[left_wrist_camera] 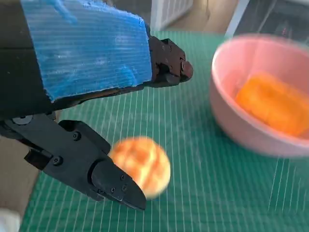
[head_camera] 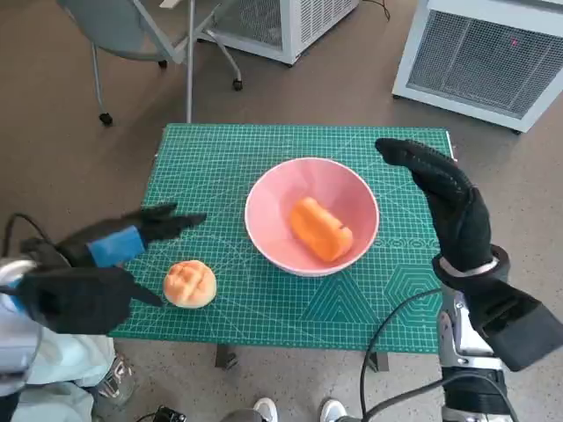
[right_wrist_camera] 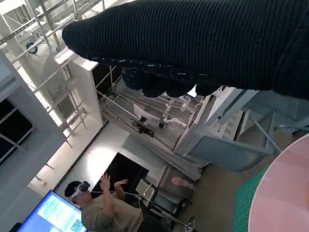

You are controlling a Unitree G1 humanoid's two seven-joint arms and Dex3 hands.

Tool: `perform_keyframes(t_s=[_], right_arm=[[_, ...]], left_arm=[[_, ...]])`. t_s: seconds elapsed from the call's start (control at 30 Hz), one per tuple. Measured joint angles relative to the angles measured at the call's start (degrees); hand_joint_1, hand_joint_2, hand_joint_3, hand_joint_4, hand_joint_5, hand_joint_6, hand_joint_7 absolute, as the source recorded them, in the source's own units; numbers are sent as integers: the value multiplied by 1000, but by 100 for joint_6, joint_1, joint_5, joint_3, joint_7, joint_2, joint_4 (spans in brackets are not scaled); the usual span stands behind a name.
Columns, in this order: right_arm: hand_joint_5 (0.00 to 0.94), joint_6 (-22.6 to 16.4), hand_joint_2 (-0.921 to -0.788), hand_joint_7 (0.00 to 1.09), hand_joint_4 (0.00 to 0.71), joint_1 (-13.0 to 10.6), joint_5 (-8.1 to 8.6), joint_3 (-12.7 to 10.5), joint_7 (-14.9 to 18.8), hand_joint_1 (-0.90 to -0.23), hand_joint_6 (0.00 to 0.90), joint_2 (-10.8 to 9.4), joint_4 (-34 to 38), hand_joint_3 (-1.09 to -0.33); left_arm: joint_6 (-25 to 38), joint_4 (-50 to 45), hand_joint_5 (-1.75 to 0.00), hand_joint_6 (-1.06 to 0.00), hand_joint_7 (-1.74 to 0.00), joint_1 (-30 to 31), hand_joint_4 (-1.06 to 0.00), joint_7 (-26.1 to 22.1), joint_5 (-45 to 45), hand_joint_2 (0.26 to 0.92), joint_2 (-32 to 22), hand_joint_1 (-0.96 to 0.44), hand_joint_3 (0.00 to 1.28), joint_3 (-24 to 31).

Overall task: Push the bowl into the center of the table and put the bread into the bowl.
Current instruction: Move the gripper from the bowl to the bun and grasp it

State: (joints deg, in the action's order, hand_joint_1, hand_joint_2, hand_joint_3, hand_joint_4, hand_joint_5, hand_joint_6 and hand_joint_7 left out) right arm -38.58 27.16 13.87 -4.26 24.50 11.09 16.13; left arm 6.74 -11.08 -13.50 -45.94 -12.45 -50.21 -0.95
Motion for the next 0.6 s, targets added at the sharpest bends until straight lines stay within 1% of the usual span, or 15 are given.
perform_keyframes(t_s=[0.27,0.6], right_arm=[[0,22,-921,335,52,58,1,-6,43,-655,-1,1,25,-807],[0,14,-921,335,51,108,29,-14,110,-655,-1,1,144,-807]], left_arm=[[39,27,-4,-244,-6,72,-63,1,-117,711,25,-226,6,-290],[-102,250,-9,-260,-8,58,-92,50,-355,716,191,-236,6,-711]])
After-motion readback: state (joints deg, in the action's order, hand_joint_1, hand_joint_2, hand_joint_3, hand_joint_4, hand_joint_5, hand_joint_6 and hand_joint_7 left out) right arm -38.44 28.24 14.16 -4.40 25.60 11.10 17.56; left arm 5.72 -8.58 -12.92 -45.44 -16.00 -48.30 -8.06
